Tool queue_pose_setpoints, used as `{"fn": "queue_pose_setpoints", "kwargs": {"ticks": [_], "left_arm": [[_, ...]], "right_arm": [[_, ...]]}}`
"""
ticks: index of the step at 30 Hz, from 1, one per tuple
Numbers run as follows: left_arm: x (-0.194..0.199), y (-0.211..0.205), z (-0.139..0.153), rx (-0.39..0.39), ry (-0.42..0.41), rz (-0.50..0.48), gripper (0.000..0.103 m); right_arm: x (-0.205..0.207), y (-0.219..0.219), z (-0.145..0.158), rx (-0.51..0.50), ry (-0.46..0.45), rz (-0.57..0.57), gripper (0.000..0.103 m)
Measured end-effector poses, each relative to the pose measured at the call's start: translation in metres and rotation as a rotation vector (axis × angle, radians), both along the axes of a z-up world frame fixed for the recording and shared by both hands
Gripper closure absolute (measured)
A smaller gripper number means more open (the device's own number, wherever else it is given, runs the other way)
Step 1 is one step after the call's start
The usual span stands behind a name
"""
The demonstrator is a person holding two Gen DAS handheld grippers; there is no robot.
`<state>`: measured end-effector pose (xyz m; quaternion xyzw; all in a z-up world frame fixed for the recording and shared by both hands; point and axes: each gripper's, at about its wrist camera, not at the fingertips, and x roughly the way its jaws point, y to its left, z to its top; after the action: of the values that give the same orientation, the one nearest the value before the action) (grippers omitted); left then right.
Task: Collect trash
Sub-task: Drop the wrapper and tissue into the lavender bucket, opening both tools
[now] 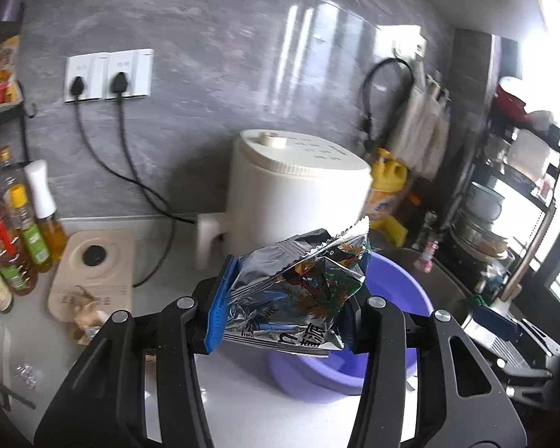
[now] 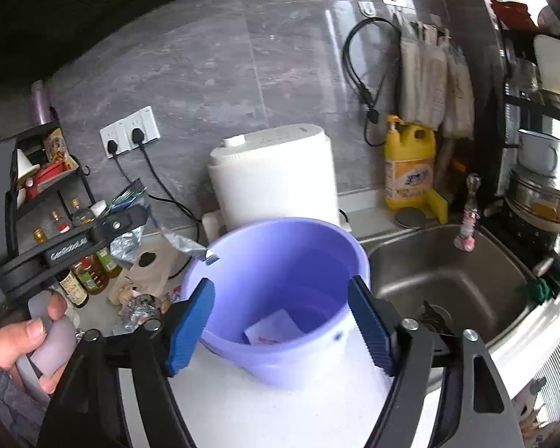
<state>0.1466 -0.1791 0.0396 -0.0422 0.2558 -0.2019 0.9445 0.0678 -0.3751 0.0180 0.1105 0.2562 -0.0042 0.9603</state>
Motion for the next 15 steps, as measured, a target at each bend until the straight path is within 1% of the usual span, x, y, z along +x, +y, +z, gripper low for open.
{"fn": "queue_pose_setpoints", "kwargs": {"ticks": [2, 8, 9, 10, 12, 15], "left_arm": [[0.001, -0.011, -0.001, 0.004, 0.009, -0.037, 0.054], [0.001, -0.032, -0.004, 0.013, 0.02, -0.1, 0.049], [0.002, -0.035, -0.005, 0.009, 0.026, -0.115, 0.039], [0.002, -0.037, -0.006, 0.003, 0.036, -0.134, 0.026], [0.002, -0.039, -0.01, 0.005, 0.05, -0.164, 0.018], [0.001, -0.036, -0.016, 0.015, 0.069, -0.16, 0.012]], "right_arm": [[-0.005, -0.004, -0.001, -0.001, 0.003, -0.019, 0.027], [-0.013, -0.01, -0.007, 0.002, 0.022, -0.05, 0.024], [-0.014, -0.01, -0.008, 0.004, 0.025, -0.053, 0.024], [-0.015, -0.011, -0.009, 0.005, 0.028, -0.056, 0.024], [-0.017, -0.013, -0.011, 0.008, 0.033, -0.066, 0.024], [-0.018, -0.014, -0.013, 0.017, 0.037, -0.07, 0.024]]}}
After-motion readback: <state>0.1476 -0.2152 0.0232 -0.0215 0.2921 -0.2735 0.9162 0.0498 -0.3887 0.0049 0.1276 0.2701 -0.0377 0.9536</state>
